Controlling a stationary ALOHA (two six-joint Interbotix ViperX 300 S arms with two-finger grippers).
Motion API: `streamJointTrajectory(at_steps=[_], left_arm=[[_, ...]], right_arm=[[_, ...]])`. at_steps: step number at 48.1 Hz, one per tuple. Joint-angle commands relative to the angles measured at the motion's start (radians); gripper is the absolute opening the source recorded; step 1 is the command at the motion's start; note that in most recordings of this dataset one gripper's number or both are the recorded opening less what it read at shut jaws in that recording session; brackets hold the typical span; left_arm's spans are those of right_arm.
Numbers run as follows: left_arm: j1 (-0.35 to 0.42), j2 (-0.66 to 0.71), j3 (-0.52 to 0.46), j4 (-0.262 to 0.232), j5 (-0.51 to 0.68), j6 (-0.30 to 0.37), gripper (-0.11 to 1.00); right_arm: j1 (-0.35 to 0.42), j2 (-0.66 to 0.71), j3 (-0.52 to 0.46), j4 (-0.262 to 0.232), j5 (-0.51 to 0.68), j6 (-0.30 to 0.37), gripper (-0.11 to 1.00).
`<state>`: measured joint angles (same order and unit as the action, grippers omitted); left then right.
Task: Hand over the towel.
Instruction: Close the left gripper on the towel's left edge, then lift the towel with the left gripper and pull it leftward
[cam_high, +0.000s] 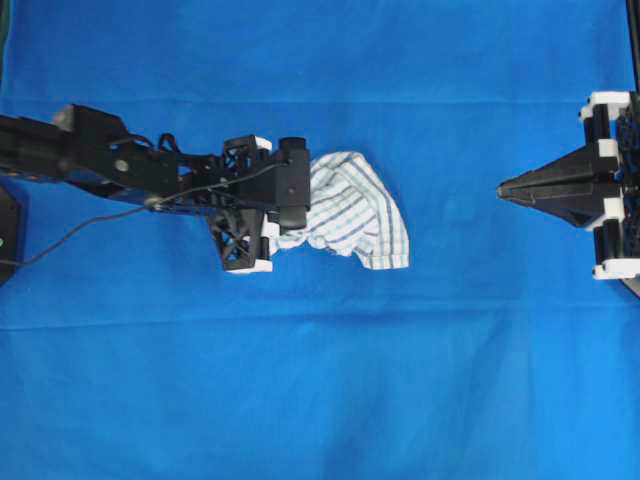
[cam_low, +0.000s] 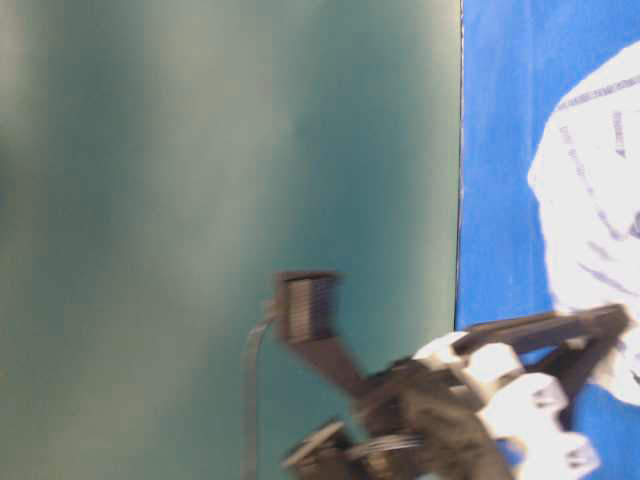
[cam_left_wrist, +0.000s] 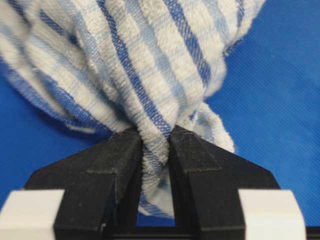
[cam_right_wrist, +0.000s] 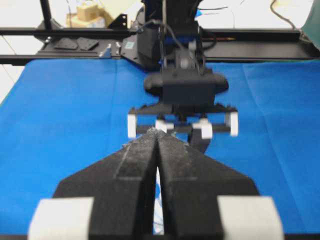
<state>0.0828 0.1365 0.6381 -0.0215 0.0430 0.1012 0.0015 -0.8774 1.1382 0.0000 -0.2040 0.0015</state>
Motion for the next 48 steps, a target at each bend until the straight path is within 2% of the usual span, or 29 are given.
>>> streamJointTrajectory(at_steps=[1,12,24,33,48], left_arm=[[0.002,-0.107,-0.005,-0.002,0.012,0.009,0.1],[0.002,-0.385,0.015,-0.002,0.028,0.021,0.1],[-0.014,-0.589,0.058,-0.002,-0.02,0.017,0.1],[-0.046,-0.664,0.11,-0.002,-0.121,0.009,0.1],[-0.052,-0.669,0.115,-0.002,-0.127,0.009,0.1]], right_arm=[[-0.003,0.003,-0.02,-0.003,-0.005,-0.002,0.0],[-0.003,0.0,-0.023,-0.003,-0.005,-0.003,0.0],[-0.003,0.003,-0.023,-0.003,-0.009,-0.003,0.0],[-0.003,0.006,-0.021,-0.003,-0.017,-0.005,0.0],[-0.006,0.026,-0.021,-0.002,-0.071,-0.003,0.0]])
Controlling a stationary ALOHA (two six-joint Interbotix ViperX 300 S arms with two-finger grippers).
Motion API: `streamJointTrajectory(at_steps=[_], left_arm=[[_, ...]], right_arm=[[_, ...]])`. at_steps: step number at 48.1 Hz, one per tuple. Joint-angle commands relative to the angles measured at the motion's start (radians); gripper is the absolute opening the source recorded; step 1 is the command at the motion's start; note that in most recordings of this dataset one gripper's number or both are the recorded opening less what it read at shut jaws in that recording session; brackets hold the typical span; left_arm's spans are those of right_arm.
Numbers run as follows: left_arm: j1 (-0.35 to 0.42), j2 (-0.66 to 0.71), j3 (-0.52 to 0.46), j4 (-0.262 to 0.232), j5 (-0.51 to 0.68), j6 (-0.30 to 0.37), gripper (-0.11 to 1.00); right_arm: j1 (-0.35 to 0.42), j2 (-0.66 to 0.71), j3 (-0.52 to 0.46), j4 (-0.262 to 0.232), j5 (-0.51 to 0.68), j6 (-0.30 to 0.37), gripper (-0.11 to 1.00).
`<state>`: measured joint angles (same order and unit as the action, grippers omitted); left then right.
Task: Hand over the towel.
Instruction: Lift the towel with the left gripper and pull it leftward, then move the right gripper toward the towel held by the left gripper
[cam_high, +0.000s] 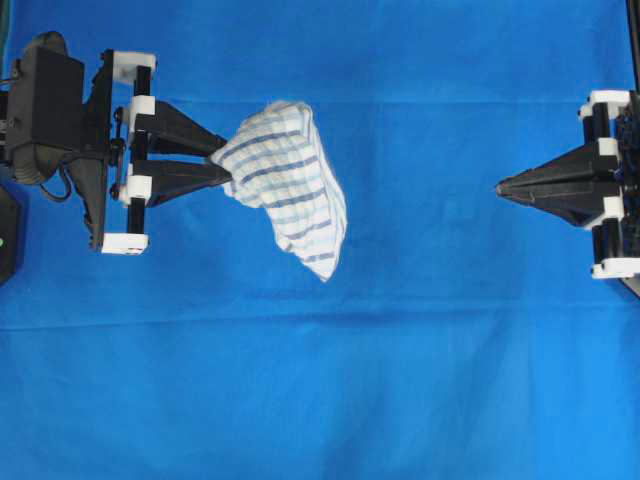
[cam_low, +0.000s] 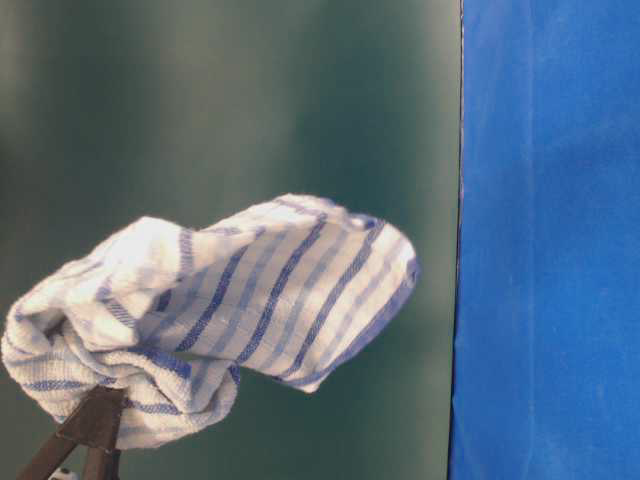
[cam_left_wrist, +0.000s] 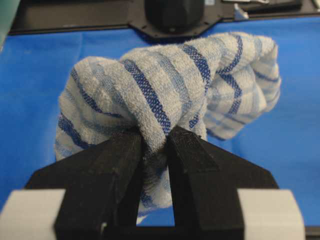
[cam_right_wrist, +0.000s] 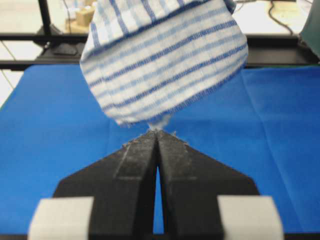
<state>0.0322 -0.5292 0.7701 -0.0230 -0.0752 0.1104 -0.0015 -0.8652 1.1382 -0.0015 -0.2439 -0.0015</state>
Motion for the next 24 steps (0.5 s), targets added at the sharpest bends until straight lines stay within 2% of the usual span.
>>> streamJointTrajectory(at_steps=[1,12,20,24], left_arm=[[-0.002,-0.003,-0.017,0.0,-0.011,-0.002,0.1],[-0.003,0.002,-0.018,0.0,-0.011,-0.005,0.1],[-0.003,0.005,-0.018,0.0,-0.011,-0.006,0.1],[-0.002,0.005,-0.017,0.0,-0.011,-0.006,0.1]], right_arm=[[-0.003,0.017,-0.02,0.0,-0.037,0.0,0.0],[-0.005,0.109,-0.049,0.0,-0.12,0.0,0.0],[-0.005,0.224,-0.109,0.003,-0.158,0.015,0.02],[-0.005,0.296,-0.146,0.011,-0.179,0.017,0.23]])
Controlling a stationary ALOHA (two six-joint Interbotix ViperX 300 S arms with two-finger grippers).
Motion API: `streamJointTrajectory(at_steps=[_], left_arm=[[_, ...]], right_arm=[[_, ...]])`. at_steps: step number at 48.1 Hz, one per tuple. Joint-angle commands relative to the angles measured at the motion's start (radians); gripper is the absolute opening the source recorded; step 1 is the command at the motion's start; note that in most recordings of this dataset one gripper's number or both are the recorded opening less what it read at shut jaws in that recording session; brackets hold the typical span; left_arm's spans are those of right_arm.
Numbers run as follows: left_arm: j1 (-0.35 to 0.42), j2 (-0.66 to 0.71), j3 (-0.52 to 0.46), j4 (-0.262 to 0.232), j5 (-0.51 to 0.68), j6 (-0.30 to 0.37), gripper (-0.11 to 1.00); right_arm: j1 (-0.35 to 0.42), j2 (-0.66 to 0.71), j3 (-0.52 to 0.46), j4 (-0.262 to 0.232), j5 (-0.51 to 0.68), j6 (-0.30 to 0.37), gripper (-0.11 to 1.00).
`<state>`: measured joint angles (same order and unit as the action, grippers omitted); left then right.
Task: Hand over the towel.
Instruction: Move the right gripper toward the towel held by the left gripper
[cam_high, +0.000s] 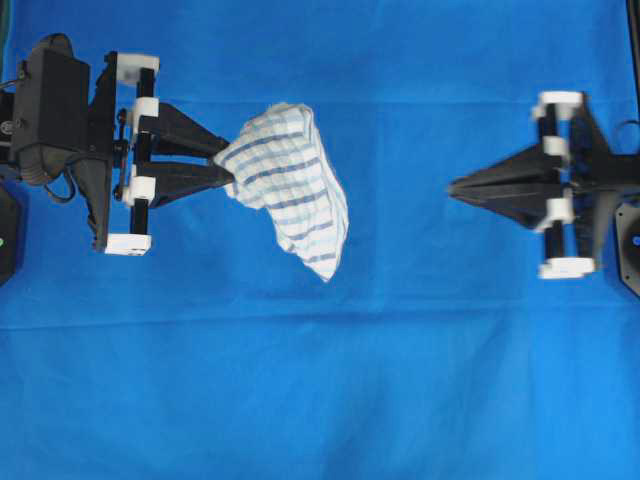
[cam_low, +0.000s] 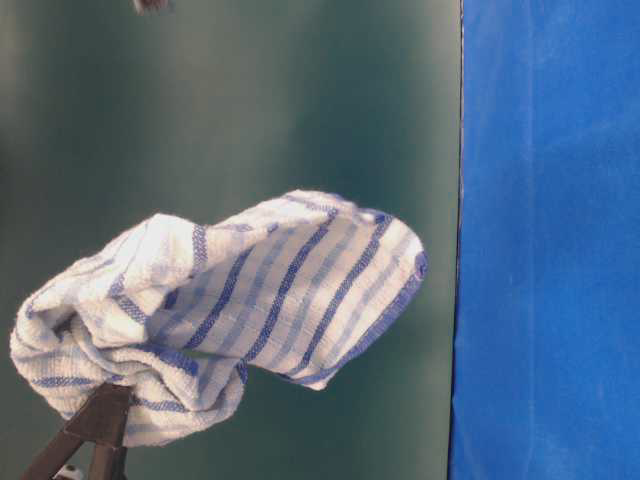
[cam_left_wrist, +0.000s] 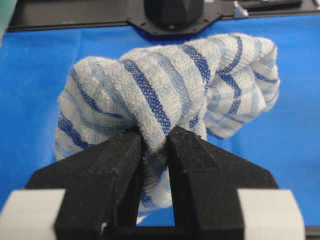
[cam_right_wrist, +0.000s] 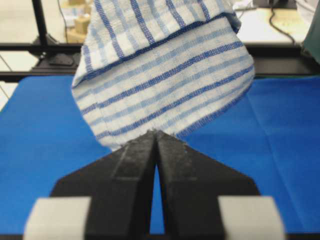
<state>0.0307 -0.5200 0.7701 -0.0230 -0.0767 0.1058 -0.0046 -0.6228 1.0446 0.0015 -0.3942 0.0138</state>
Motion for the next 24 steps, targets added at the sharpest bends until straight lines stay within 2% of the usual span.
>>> streamJointTrajectory(at_steps=[1,6,10,24], left_arm=[[-0.002,-0.006,-0.015,0.0,-0.009,-0.002,0.1],[-0.002,-0.005,-0.015,0.0,-0.009,-0.003,0.1],[-0.002,-0.005,-0.014,0.0,-0.011,-0.003,0.1],[-0.002,-0.005,-0.012,0.0,-0.017,-0.005,0.1]], right_arm=[[-0.002,0.083,-0.067,0.014,-0.04,0.002,0.29],[-0.002,0.183,-0.123,0.038,-0.081,0.002,0.6],[0.0,0.261,-0.178,0.066,-0.104,0.002,0.73],[0.028,0.518,-0.433,0.075,-0.074,0.003,0.74]])
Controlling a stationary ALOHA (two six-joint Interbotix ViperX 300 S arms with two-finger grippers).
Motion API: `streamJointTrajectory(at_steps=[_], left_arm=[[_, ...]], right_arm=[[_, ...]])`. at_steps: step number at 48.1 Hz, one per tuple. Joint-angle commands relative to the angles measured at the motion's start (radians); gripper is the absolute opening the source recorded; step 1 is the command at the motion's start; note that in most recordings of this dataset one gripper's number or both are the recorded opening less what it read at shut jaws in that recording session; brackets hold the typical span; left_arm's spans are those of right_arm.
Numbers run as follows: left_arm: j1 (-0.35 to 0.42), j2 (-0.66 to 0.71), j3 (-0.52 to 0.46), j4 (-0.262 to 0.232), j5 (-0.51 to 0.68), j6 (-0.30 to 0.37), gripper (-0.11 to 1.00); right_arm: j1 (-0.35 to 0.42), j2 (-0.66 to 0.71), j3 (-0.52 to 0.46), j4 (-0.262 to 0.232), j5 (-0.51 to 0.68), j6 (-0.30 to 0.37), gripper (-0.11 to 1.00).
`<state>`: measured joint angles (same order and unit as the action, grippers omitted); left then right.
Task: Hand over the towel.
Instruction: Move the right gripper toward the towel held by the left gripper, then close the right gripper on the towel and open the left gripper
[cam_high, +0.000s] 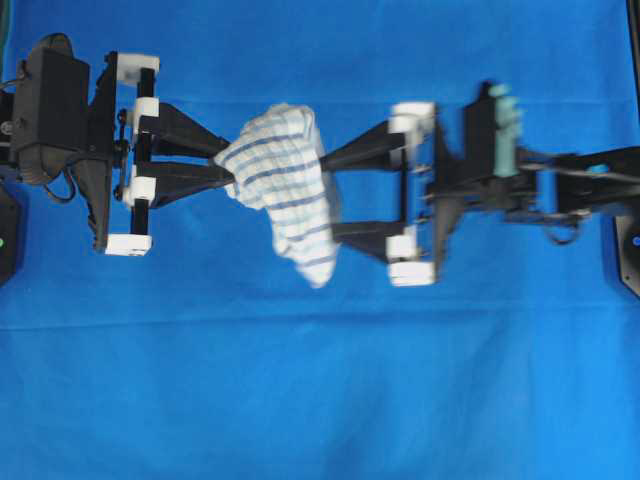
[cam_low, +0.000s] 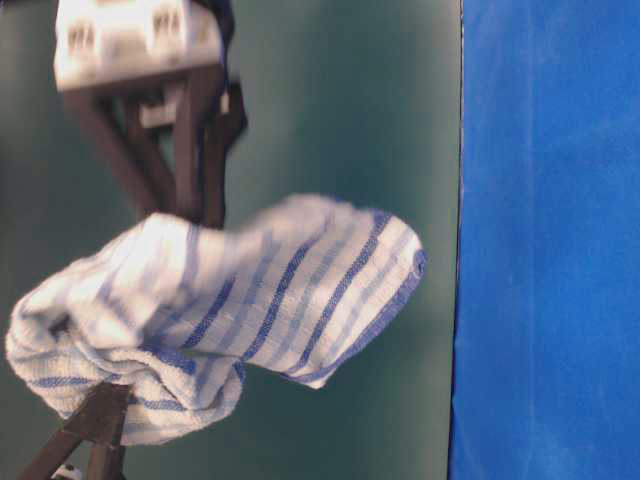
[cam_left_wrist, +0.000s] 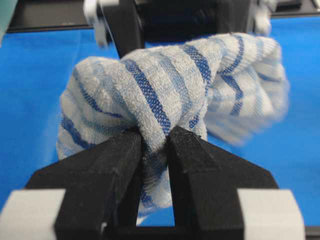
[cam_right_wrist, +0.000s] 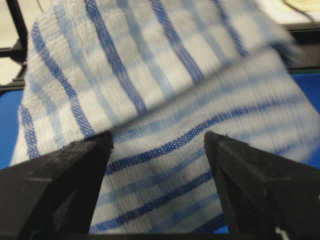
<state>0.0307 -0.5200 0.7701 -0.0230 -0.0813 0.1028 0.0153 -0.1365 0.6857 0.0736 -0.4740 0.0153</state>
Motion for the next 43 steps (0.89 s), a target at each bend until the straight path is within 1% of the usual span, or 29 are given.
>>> streamJointTrajectory(at_steps=[1,7,13,22,26,27,30,37,39,43], left_arm=[[0.0,-0.003,-0.012,0.0,-0.012,-0.002,0.1],[0.0,-0.003,-0.009,0.0,-0.012,-0.002,0.1],[-0.002,-0.005,-0.006,0.0,-0.012,-0.002,0.1],[-0.008,-0.005,-0.006,0.0,-0.012,-0.002,0.1],[-0.011,-0.005,-0.006,0.0,-0.012,0.002,0.1],[-0.011,-0.005,-0.006,0.0,-0.012,0.002,0.1],[-0.012,-0.003,-0.006,0.0,-0.015,0.0,0.1],[-0.012,-0.003,-0.006,0.0,-0.043,-0.002,0.1],[-0.012,-0.003,-0.005,0.0,-0.051,-0.002,0.1],[-0.011,-0.003,-0.006,0.0,-0.052,0.0,0.1]], right_arm=[[0.008,0.046,-0.089,0.003,0.012,0.0,0.74],[0.008,0.118,-0.181,0.003,0.041,0.0,0.74],[0.008,0.161,-0.233,0.005,0.064,0.0,0.74],[0.008,0.172,-0.252,0.009,0.067,-0.002,0.74],[0.008,0.172,-0.252,0.009,0.071,-0.003,0.72],[0.008,0.172,-0.25,0.009,0.074,-0.003,0.7],[0.008,0.17,-0.25,0.009,0.086,-0.003,0.57],[0.008,0.17,-0.25,0.008,0.104,-0.005,0.14],[0.008,0.17,-0.25,0.008,0.104,-0.005,0.05],[0.008,0.17,-0.249,0.008,0.107,-0.005,0.05]])
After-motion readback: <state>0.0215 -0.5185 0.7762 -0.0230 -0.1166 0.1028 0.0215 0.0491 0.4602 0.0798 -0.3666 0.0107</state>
